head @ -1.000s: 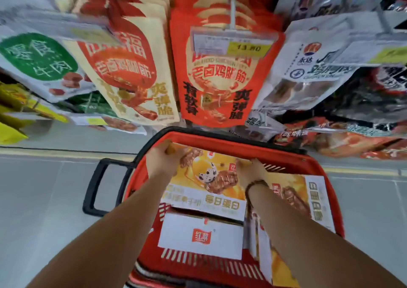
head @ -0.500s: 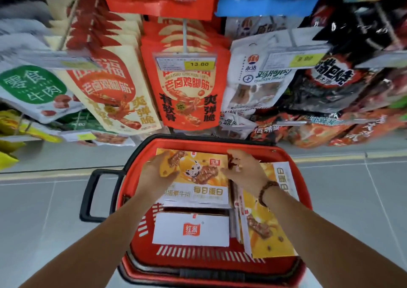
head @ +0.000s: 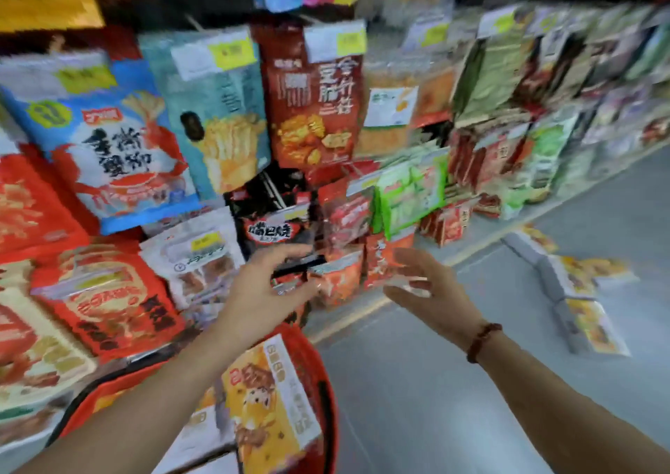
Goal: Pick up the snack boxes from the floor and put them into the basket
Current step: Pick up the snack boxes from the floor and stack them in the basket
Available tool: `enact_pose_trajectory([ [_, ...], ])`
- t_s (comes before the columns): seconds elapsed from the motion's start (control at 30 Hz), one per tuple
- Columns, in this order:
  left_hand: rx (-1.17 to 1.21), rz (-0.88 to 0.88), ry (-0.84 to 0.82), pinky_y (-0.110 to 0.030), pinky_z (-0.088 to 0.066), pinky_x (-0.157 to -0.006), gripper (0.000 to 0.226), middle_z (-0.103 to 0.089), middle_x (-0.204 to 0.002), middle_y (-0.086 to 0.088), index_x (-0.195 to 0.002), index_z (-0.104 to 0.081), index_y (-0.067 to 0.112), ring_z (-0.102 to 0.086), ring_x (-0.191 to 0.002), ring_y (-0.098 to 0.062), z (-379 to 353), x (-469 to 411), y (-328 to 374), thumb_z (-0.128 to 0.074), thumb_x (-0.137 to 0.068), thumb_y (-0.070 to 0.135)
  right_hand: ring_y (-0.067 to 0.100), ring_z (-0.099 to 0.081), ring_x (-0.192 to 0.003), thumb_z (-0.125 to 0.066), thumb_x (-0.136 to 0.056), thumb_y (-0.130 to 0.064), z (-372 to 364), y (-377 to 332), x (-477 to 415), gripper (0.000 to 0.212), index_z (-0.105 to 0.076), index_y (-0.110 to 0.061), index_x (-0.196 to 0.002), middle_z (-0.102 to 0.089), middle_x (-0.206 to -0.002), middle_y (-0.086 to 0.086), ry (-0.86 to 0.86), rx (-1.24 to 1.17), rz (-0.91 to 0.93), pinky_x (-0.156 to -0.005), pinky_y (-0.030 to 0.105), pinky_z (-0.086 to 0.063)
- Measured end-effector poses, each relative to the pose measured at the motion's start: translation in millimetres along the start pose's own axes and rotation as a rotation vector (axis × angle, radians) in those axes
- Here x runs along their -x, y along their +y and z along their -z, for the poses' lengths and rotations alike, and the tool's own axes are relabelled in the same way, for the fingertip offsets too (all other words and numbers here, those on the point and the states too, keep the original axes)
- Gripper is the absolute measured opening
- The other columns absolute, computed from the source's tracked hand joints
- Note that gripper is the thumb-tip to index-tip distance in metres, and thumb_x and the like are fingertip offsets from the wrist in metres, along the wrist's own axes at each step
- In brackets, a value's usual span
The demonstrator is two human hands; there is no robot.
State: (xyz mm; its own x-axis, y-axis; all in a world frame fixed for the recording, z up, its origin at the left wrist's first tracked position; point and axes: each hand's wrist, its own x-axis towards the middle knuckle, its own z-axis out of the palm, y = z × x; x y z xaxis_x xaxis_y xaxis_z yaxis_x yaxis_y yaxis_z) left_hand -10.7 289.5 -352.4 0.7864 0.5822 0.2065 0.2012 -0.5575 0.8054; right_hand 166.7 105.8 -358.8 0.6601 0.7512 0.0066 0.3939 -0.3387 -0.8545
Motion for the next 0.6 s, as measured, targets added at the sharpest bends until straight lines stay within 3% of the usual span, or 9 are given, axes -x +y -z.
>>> enact_pose_trajectory([
  [0.07, -0.005, -0.107, -0.041, 0.003, -0.030, -0.084, 0.041, -0.057, -0.110, 0.023, -0.111, -0.061, 0.032, -0.046, -0.099, 0.019, -39.3, -20.9, 57.5, -0.074, -0.072, 0.036, -0.009, -0.058, -0.096, -0.075, -0.078, -0.018, 75.3, 13.3, 25.8, 0.046, -0.052, -0.036, -0.114, -0.060, -0.109, -0.012, 0.113, 0.015, 0.007, -0.080, 0.010, -0.046],
  [0.17, 0.023, -0.196, -0.086, 0.003, -0.030, -0.082, 0.041, -0.059, -0.108, 0.015, -0.110, -0.064, 0.019, -0.049, -0.097, 0.014, -109.0, -46.4, 134.8, -0.080, -0.072, 0.015, 0.004, -0.058, -0.099, -0.076, -0.077, -0.019, 177.3, 41.3, 73.8, 0.047, -0.052, -0.033, -0.115, -0.058, -0.112, -0.014, 0.266, 0.042, -0.046, -0.086, 0.022, -0.048],
  [0.23, 0.037, -0.256, -0.136, 0.004, -0.030, -0.081, 0.042, -0.059, -0.107, 0.014, -0.109, -0.065, 0.017, -0.049, -0.098, 0.007, -157.1, -58.2, 180.9, -0.081, -0.071, 0.014, 0.006, -0.058, -0.098, -0.077, -0.076, -0.019, 234.3, 60.1, 105.6, 0.047, -0.053, -0.030, -0.115, -0.058, -0.113, -0.012, 0.362, 0.069, -0.102, -0.085, 0.018, -0.048],
  [0.33, 0.082, -0.350, -0.242, 0.003, -0.031, -0.081, 0.050, -0.060, -0.109, 0.011, -0.110, -0.066, 0.018, -0.054, -0.099, -0.001, -224.9, -71.1, 235.4, -0.081, -0.064, 0.030, 0.008, -0.059, -0.097, -0.078, -0.075, -0.018, 299.9, 88.1, 143.0, 0.048, -0.054, -0.028, -0.116, -0.059, -0.113, -0.009, 0.482, 0.133, -0.160, -0.076, 0.004, -0.043],
  [0.4, 0.125, -0.380, -0.295, 0.000, -0.035, -0.082, 0.051, -0.061, -0.107, 0.010, -0.110, -0.066, 0.017, -0.055, -0.095, 0.000, -264.4, -77.0, 261.9, -0.081, -0.064, 0.031, 0.012, -0.059, -0.098, -0.078, -0.075, -0.016, 330.5, 107.2, 163.2, 0.050, -0.055, -0.023, -0.118, -0.058, -0.114, -0.004, 0.549, 0.138, -0.198, -0.074, 0.004, -0.043],
  [0.5, 0.170, -0.396, -0.361, -0.016, -0.043, -0.088, 0.047, -0.061, -0.109, 0.010, -0.110, -0.065, 0.017, -0.057, -0.101, -0.005, -317.1, -86.8, 289.6, -0.083, -0.068, 0.024, 0.011, -0.059, -0.093, -0.079, -0.074, -0.013, 362.4, 134.7, 184.0, 0.052, -0.054, -0.025, -0.117, -0.058, -0.113, 0.000, 0.631, 0.136, -0.230, -0.072, 0.004, -0.044],
  [0.6, 0.175, -0.410, -0.432, -0.010, -0.040, -0.081, 0.050, -0.062, -0.107, 0.012, -0.109, -0.065, 0.021, -0.057, -0.101, -0.005, -368.9, -107.1, 302.0, -0.080, -0.065, 0.039, 0.002, -0.058, -0.092, -0.079, -0.072, -0.011, 387.6, 162.0, 188.9, 0.053, -0.051, -0.037, -0.109, -0.057, -0.110, -0.006, 0.700, 0.109, -0.252, -0.071, 0.003, -0.043],
])
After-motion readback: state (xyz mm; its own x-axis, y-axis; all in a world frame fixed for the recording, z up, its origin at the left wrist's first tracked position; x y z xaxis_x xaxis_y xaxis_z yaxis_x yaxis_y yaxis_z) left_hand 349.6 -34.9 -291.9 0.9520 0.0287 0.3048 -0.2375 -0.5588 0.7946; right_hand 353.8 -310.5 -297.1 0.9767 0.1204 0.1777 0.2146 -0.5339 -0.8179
